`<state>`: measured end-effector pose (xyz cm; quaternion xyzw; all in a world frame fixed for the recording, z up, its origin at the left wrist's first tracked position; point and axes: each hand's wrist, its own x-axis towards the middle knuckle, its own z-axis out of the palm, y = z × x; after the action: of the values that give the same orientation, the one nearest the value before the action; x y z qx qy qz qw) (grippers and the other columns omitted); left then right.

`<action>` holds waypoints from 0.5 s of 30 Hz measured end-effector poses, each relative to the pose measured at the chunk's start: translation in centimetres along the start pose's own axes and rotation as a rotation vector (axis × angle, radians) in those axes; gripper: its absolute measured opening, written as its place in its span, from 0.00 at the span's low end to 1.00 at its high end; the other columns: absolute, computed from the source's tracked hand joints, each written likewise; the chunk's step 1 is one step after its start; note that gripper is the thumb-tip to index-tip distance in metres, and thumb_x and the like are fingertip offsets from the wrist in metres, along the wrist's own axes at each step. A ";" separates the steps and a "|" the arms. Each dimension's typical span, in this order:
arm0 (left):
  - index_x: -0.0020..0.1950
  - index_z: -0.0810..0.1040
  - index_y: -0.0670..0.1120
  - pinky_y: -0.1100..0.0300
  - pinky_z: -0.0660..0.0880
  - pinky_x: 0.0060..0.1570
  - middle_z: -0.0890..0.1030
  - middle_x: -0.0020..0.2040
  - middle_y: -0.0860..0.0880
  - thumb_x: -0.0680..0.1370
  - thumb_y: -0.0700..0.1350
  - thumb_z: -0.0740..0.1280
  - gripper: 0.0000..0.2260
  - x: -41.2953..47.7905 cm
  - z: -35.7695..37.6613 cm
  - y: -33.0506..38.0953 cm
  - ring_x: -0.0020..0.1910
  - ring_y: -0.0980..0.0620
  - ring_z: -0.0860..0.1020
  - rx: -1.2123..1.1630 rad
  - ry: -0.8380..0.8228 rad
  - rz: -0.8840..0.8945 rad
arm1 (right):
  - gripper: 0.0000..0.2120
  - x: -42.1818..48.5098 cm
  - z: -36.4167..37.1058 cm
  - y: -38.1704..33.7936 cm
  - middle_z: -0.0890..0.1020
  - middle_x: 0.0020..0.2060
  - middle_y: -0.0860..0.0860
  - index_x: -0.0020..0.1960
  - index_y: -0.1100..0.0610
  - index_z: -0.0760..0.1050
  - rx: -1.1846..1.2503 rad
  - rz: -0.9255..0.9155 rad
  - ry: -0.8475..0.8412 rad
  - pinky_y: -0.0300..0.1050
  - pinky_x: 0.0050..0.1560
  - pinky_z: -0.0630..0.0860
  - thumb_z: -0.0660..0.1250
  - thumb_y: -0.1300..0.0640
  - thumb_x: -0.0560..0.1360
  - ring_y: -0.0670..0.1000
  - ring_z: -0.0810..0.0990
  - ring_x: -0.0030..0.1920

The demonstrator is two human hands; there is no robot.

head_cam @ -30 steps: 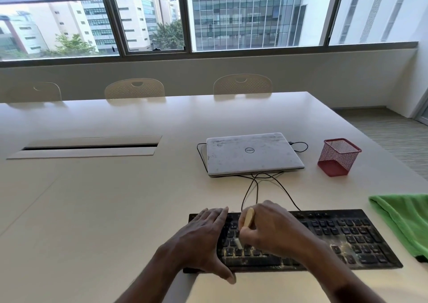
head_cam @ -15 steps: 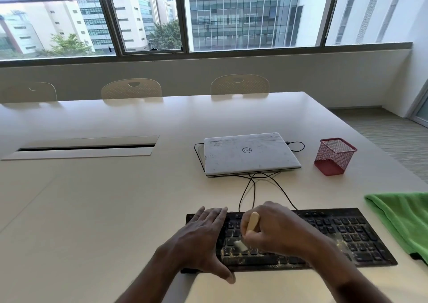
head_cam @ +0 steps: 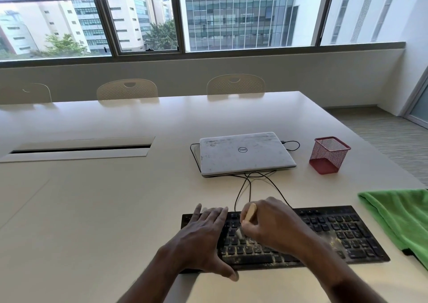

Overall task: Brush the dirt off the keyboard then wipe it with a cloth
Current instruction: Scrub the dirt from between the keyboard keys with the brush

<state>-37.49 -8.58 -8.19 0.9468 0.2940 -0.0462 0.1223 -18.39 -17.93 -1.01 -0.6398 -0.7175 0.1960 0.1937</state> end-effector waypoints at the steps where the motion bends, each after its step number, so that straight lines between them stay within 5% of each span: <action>1: 0.82 0.37 0.44 0.48 0.32 0.79 0.47 0.84 0.47 0.64 0.79 0.68 0.65 0.0 0.0 0.1 0.82 0.51 0.43 0.002 -0.001 0.002 | 0.08 -0.1 0.2 0.0 0.84 0.34 0.53 0.43 0.55 0.81 0.001 0.006 -0.036 0.37 0.34 0.76 0.67 0.53 0.77 0.44 0.72 0.27; 15: 0.83 0.37 0.44 0.48 0.33 0.79 0.47 0.84 0.48 0.63 0.79 0.69 0.66 0.3 -0.1 0.2 0.82 0.51 0.43 0.000 0.002 0.006 | 0.06 0.0 -0.6 -0.1 0.82 0.34 0.50 0.43 0.51 0.81 0.115 -0.021 -0.075 0.37 0.33 0.74 0.66 0.55 0.77 0.43 0.72 0.28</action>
<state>-37.16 -8.52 -8.10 0.9477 0.2912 -0.0451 0.1222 -18.13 -17.88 -0.50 -0.6122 -0.7183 0.2590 0.2052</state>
